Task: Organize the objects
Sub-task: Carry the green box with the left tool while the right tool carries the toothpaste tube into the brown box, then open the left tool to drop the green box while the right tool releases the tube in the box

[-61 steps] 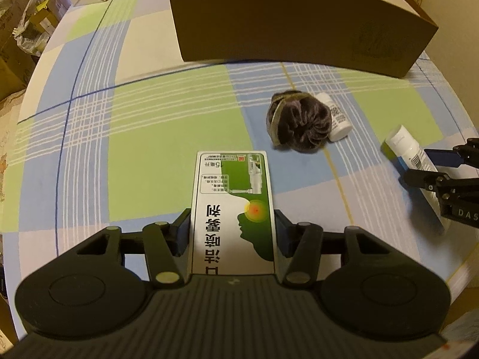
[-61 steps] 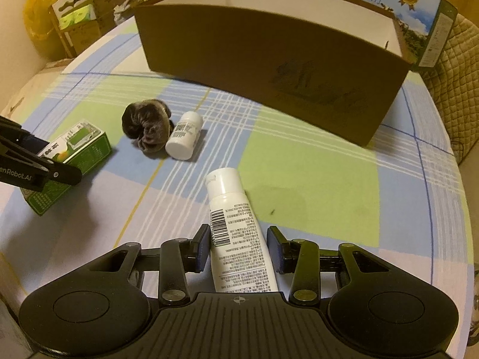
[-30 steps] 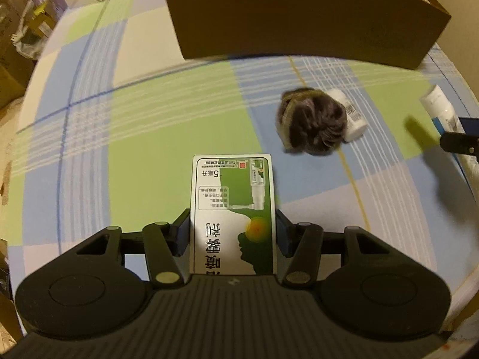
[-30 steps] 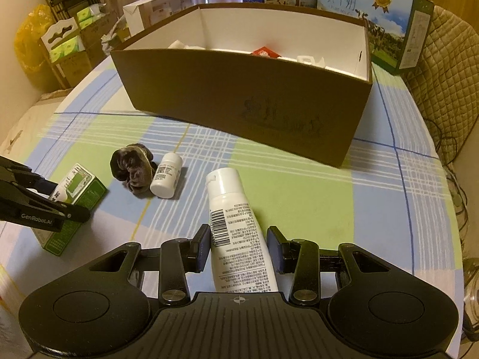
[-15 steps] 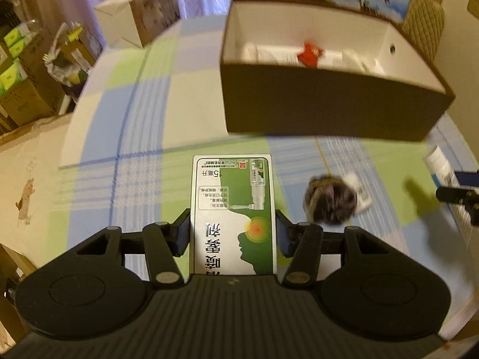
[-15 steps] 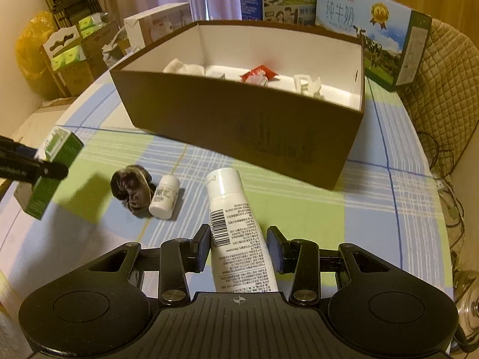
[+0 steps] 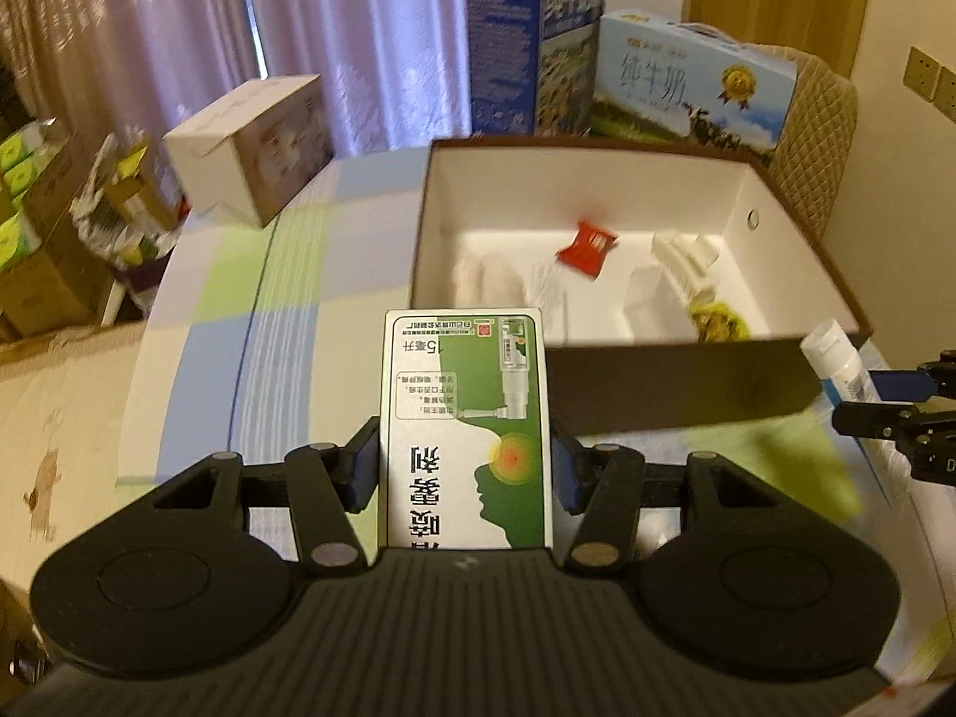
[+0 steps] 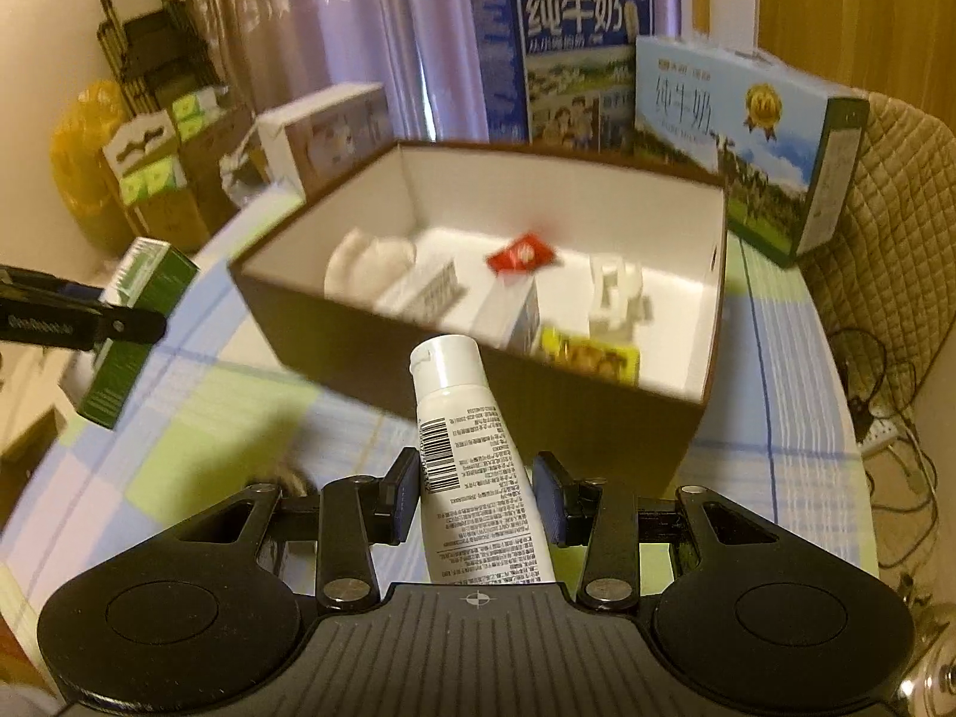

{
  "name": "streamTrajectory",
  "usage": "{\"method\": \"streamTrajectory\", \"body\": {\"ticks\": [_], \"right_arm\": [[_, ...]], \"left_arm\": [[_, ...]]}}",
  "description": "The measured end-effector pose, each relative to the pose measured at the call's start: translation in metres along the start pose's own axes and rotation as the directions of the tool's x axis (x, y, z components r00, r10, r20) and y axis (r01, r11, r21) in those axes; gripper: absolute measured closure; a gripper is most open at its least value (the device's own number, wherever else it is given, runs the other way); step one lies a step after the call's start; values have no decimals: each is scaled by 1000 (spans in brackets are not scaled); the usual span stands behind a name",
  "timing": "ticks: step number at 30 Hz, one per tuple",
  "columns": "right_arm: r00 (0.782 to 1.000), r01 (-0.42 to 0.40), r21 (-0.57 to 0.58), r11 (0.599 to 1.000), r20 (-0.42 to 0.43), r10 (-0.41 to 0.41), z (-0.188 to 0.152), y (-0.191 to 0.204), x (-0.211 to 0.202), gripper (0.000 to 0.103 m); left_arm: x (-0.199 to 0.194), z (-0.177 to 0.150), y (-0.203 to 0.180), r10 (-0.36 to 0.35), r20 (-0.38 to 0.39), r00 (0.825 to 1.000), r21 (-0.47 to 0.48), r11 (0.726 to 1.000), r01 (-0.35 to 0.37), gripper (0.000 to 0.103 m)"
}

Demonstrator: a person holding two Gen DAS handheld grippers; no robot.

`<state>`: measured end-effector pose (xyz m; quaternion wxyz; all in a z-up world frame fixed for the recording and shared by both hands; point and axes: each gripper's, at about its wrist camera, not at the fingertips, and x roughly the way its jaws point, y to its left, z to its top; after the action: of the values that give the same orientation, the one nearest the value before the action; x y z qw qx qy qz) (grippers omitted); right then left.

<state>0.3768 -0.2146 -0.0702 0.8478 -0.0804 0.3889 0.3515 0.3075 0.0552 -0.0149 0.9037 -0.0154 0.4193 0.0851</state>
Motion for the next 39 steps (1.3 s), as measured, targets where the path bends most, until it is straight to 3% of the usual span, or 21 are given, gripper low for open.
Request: {"method": "streamTrajectory", "body": {"ticks": [9,17,30,39], "right_arm": [[997,-8,61,998,73,3,57,-20,8,65],[996,-14,126,992,90,2,100,-41,37,65],[1000,21,226,974,11,-24,124,-75,105,65],[998,51,261,964,-55,-38,124,-84,142,65]], "left_arm": [[31,68,-30,-89,38,995,44,995,88,52],[81,113,-53,-155,-4,988,30,988,155,52],[168,134,-73,-162,-141,977,16,986,166,52],[205,143,-74,-147,-170,974,12,988,151,52]]}}
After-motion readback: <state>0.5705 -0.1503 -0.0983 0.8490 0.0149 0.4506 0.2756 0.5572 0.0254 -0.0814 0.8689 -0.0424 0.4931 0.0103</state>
